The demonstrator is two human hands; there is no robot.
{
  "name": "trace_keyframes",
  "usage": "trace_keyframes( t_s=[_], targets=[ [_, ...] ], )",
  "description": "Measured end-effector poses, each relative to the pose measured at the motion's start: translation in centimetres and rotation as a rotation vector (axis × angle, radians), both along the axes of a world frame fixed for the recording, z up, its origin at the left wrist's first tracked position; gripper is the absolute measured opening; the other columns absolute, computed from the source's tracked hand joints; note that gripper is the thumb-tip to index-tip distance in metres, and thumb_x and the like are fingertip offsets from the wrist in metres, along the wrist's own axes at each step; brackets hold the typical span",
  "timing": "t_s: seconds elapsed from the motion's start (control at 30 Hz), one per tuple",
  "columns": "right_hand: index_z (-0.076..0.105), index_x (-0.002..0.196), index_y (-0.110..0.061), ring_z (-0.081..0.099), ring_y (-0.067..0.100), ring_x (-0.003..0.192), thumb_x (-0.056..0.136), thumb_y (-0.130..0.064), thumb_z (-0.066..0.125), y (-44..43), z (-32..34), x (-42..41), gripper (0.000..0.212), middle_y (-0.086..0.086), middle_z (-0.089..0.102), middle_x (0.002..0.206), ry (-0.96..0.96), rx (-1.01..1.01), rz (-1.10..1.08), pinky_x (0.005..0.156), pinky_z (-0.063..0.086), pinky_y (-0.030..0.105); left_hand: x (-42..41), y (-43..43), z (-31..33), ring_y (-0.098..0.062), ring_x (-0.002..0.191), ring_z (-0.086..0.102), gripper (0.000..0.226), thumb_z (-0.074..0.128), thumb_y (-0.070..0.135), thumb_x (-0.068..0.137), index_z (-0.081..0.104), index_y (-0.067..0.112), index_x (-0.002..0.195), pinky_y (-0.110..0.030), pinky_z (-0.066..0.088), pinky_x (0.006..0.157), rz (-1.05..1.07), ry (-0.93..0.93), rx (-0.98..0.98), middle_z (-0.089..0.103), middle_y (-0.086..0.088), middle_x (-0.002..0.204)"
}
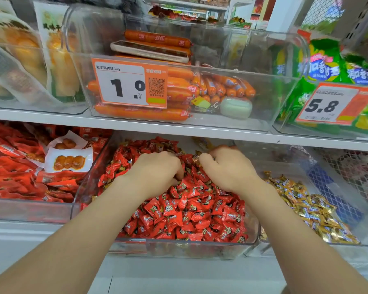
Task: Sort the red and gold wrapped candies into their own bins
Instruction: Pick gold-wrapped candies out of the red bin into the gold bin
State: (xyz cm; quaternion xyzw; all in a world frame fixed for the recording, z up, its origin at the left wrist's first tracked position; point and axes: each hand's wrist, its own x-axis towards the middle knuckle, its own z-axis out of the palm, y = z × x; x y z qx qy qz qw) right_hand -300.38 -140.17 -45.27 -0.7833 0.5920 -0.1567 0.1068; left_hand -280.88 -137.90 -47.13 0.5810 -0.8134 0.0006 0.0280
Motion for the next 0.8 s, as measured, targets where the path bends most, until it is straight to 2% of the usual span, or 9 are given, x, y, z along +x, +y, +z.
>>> trace_keyframes(
  t_s=[0.13, 0.27, 0.33, 0.43, 0.53, 0.6, 0.67, 0.73, 0.8],
  targets=[
    [0.037, 0.051, -0.014, 0.040, 0.028, 0.051, 0.093, -0.041, 0.048, 1.2, 0.0, -0.5, 0.051, 0.006, 0.040, 0.050, -0.136, -0.102, -0.051, 0.051, 0.027, 0.031, 0.9, 0.6, 0.2, -0.012, 0.098, 0.060, 0.020, 0.056, 0.049, 0.103, 0.073, 0.048, 0.113, -0.032, 0.046, 0.072, -0.008, 0.161, -0.084, 0.047, 0.021, 0.092],
    [0.041, 0.058, -0.009, 0.037, 0.016, 0.043, 0.106, -0.047, 0.046, 3.1, 0.8, -1.5, 0.061, -0.001, 0.038, 0.046, -0.272, -0.109, 0.051, 0.051, 0.031, 0.027, 1.0, 2.1, 0.4, -0.005, 0.084, 0.059, 0.019, 0.053, 0.051, 0.101, 0.072, 0.048, 0.102, -0.036, 0.054, 0.072, 0.059, 0.397, -0.142, 0.056, 0.029, 0.078],
    [0.045, 0.066, -0.004, 0.037, 0.016, 0.047, 0.107, -0.048, 0.051, 4.2, 1.5, -2.8, 0.061, 0.001, 0.043, 0.050, -0.461, 0.052, 0.062, 0.052, 0.032, 0.025, 0.0, 3.4, 0.6, -0.002, 0.083, 0.062, 0.021, 0.050, 0.047, 0.101, 0.069, 0.042, 0.093, -0.035, 0.054, 0.075, 0.099, 0.566, -0.137, 0.065, 0.024, 0.083],
    [0.056, 0.078, -0.007, 0.039, 0.018, 0.056, 0.106, -0.041, 0.060, 5.5, 2.0, -6.5, 0.044, 0.008, 0.048, 0.067, -0.858, 0.462, 0.007, 0.048, 0.030, 0.027, -2.9, 6.2, 1.0, 0.004, 0.085, 0.063, 0.024, 0.054, 0.039, 0.101, 0.067, 0.034, 0.082, -0.021, 0.045, 0.074, 0.129, 0.799, -0.073, 0.069, 0.022, 0.086],
    [0.059, 0.087, -0.006, 0.041, 0.018, 0.060, 0.105, -0.028, 0.062, 5.6, 1.6, -11.0, 0.029, 0.013, 0.046, 0.080, -1.000, 0.522, -0.152, 0.046, 0.029, 0.025, -7.0, 8.9, 1.9, -0.001, 0.078, 0.064, 0.028, 0.055, 0.035, 0.102, 0.068, 0.029, 0.078, -0.021, 0.047, 0.070, 0.102, 0.907, 0.042, 0.068, 0.020, 0.083],
    [0.061, 0.085, -0.008, 0.041, 0.021, 0.062, 0.103, -0.022, 0.061, 5.0, 0.7, -14.1, 0.022, 0.011, 0.048, 0.074, -0.928, 0.382, -0.294, 0.045, 0.035, 0.027, -10.0, 9.9, 2.5, -0.004, 0.079, 0.065, 0.026, 0.055, 0.034, 0.101, 0.068, 0.027, 0.079, -0.024, 0.050, 0.075, 0.080, 0.921, 0.093, 0.069, 0.018, 0.084],
    [0.063, 0.080, -0.010, 0.049, 0.024, 0.062, 0.100, -0.025, 0.061, 4.4, -0.8, -17.2, 0.025, 0.006, 0.055, 0.066, -0.722, 0.192, -0.410, 0.052, 0.050, 0.036, -13.4, 10.0, 3.1, -0.002, 0.080, 0.063, 0.023, 0.058, 0.032, 0.098, 0.068, 0.025, 0.078, -0.024, 0.049, 0.077, 0.044, 0.898, 0.102, 0.069, 0.016, 0.083],
    [0.070, 0.094, -0.017, 0.063, 0.023, 0.067, 0.100, -0.036, 0.062, 3.9, -2.2, -19.3, 0.021, 0.001, 0.070, 0.077, -0.543, 0.081, -0.459, 0.068, 0.056, 0.040, -16.7, 9.6, 3.5, -0.002, 0.070, 0.062, 0.020, 0.061, 0.030, 0.094, 0.067, 0.022, 0.077, -0.023, 0.049, 0.072, 0.014, 0.838, 0.111, 0.071, 0.011, 0.081],
    [0.068, 0.114, -0.021, 0.068, 0.012, 0.069, 0.103, -0.035, 0.062, 3.8, -3.0, -20.7, 0.019, -0.002, 0.072, 0.094, -0.514, 0.113, -0.397, 0.066, 0.053, 0.032, -19.9, 8.4, 3.5, -0.006, 0.059, 0.061, 0.020, 0.062, 0.030, 0.091, 0.066, 0.019, 0.075, -0.030, 0.052, 0.068, 0.005, 0.767, 0.115, 0.072, 0.004, 0.079]
  ],
)
